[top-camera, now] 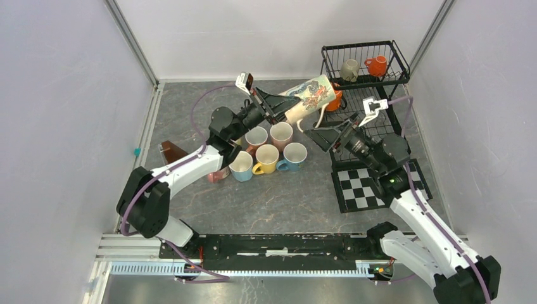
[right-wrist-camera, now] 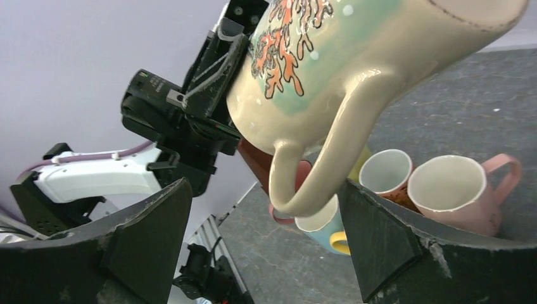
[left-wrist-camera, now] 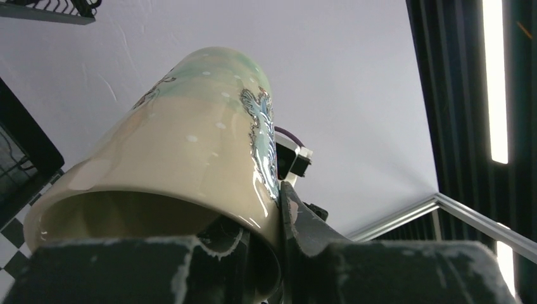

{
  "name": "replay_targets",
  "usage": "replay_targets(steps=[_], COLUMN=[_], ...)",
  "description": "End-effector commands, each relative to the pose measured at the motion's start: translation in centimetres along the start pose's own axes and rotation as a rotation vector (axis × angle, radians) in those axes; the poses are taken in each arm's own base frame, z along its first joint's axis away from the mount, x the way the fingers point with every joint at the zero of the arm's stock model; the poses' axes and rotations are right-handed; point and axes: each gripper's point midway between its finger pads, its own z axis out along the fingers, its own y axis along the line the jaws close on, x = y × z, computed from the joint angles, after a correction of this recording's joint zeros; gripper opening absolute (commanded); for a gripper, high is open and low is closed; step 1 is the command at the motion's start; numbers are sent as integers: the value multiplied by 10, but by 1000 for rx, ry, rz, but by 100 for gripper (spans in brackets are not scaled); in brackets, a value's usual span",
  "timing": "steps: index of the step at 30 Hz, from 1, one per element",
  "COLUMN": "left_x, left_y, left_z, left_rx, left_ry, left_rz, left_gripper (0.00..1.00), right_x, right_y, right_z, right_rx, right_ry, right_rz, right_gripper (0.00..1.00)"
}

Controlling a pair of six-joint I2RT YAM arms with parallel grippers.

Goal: Unload the cups from the dish rack
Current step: Place the cup at the center of the board.

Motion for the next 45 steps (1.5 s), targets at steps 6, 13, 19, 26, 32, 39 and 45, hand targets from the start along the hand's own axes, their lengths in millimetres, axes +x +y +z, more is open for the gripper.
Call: replay_targets(steps=[6,13,19,26,32,39,45], left_x=[-12,-8,2,14,26,45,57], left_y=[-89,-82,-76,-62,-42,-26,-6], left_z=[-6,-29,-64,-112,-154,-193,-227], left_rx=[76,-145,-343,-543,-726,-845,-972], left_ry=[-58,-18,57,139,240,333,397], left_rz=[307,436,515,568,563,508,458], left_gripper=[2,2,2,2,2,2,2], right_x=[-26,-26,-23,-14,-14,-16,-11], right_y=[1,-15,-24,-40,-52,-57,-63], right_z=[-17,-30,-31,-27,-31,-36,-40], right_rx=[111,214,248,305,380,413,433], right_ry=[-52,-48,-17,58,75,80,93], right_rz=[-199,-262,-302,-298,-302,-330,-331], right_gripper=[98,98,98,98,98,98,98])
